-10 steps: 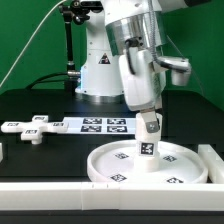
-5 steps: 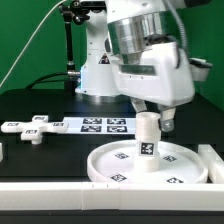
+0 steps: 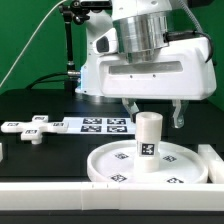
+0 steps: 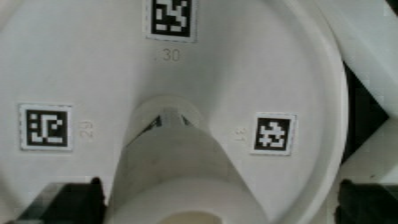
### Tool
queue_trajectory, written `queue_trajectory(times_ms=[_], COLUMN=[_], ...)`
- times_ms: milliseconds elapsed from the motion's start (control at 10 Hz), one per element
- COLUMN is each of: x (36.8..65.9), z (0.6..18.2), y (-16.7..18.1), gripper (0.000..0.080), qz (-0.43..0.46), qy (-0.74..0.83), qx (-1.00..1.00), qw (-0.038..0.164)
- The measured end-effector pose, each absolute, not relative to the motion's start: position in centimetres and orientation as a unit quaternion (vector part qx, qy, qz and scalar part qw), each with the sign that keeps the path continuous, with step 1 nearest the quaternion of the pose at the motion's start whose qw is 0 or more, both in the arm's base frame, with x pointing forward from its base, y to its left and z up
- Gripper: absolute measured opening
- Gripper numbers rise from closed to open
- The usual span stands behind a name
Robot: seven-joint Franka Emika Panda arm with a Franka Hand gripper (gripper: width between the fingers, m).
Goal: Assemble round table
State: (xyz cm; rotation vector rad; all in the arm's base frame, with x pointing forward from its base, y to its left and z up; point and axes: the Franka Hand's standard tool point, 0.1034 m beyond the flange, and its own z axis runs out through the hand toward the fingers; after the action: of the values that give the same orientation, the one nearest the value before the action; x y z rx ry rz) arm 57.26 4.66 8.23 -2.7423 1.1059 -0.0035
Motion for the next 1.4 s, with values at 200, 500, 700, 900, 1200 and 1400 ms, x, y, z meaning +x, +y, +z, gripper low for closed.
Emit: queue_trajectory(times_ms=[200,500,700,900,1200,1400], x=[57.27,57.69,57.68,57.68,57.61,56.98], z=[8.09,8.45,8.42,8.40,8.33,7.88], y=[4.26,4.35,4.21,4.12,4.03,4.50], gripper=[0.0648,0.0648,0.0648,0.0648,0.0648,0.0648], qz=[-0.016,-0.032,-0.036,-0.039,-0.043,-0.039], qy=[0.260,0.093,0.018,-0.042,-0.135,-0.221], qx=[-0.962,-0.994,-0.998,-0.997,-0.989,-0.974], qw=[0.078,0.056,0.053,0.051,0.045,0.036])
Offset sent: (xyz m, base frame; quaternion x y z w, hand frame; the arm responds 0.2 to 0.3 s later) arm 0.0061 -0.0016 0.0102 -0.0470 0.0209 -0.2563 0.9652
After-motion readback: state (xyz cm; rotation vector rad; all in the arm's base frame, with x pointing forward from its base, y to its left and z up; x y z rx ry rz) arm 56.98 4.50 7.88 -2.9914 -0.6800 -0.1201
